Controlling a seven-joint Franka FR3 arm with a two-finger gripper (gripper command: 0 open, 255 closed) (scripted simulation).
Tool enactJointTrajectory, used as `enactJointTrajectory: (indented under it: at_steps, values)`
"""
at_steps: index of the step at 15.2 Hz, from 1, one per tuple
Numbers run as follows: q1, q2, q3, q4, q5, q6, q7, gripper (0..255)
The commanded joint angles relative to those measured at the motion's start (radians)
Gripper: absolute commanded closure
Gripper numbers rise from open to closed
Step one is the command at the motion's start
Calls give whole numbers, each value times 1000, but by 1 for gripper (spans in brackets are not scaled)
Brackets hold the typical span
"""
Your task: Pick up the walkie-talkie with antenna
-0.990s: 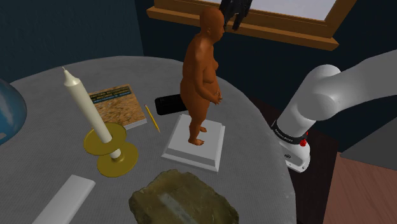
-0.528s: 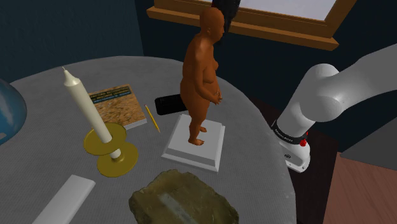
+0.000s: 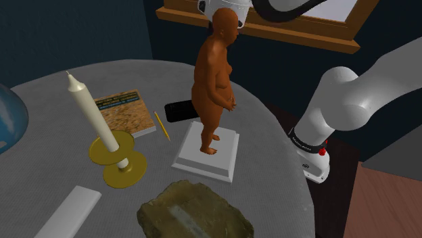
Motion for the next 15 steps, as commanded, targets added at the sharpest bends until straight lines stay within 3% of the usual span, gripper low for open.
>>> enactJointTrajectory:
  at_steps: [1,3,12,13,15]
  values:
    - [33,20,26,-21,12,42,-23,0]
    - [60,41,51,-32,22,74,-39,0]
    - [63,81,69,-107,32,189,-42,0]
    - [63,81,69,-106,32,189,-41,255]
    - [63,81,69,-107,33,190,-41,255]
